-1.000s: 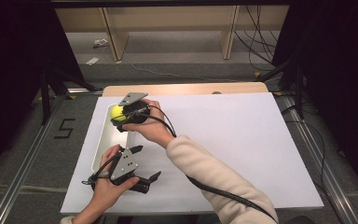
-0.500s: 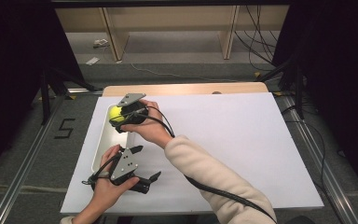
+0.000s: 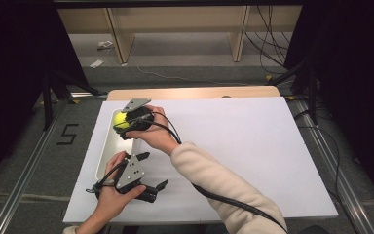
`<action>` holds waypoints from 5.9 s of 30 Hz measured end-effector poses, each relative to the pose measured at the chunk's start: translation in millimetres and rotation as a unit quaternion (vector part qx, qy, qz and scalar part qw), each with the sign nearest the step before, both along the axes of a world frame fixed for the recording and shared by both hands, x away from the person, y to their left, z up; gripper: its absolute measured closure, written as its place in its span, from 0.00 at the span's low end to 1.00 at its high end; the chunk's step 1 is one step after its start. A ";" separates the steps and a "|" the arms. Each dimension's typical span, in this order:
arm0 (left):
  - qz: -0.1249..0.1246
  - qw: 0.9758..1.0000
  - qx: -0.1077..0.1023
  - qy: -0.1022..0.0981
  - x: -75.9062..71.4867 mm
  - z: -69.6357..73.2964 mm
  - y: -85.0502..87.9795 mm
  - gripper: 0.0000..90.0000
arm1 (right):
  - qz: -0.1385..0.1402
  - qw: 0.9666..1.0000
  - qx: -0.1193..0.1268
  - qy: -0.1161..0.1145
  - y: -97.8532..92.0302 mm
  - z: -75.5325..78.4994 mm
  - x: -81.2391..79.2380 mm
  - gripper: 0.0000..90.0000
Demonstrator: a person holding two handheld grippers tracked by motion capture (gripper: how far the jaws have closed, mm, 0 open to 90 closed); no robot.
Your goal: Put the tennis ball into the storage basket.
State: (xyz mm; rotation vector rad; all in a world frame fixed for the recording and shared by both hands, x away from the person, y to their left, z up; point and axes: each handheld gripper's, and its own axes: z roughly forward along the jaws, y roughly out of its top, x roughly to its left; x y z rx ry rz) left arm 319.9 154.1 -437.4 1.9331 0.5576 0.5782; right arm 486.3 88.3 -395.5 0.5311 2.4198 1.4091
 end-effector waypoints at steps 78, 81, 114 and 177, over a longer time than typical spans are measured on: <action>-0.003 1.000 0.000 0.000 -0.7 -0.1 -1.0 0.00 | 0.022 0.999 -0.041 0.024 28.2 -14.2 10.6 0.29; -0.003 1.000 0.000 0.000 -0.7 -0.1 -0.9 0.00 | 0.021 0.999 -0.040 0.024 29.2 -14.9 10.5 0.29; -0.003 1.000 -0.001 0.001 -0.7 -0.1 -0.9 0.00 | 0.030 0.996 -0.067 0.043 34.2 -28.7 8.3 0.29; -0.002 1.000 -0.001 0.000 -0.4 0.1 -0.4 0.00 | 0.009 0.998 -0.054 0.040 7.1 -9.8 4.1 0.18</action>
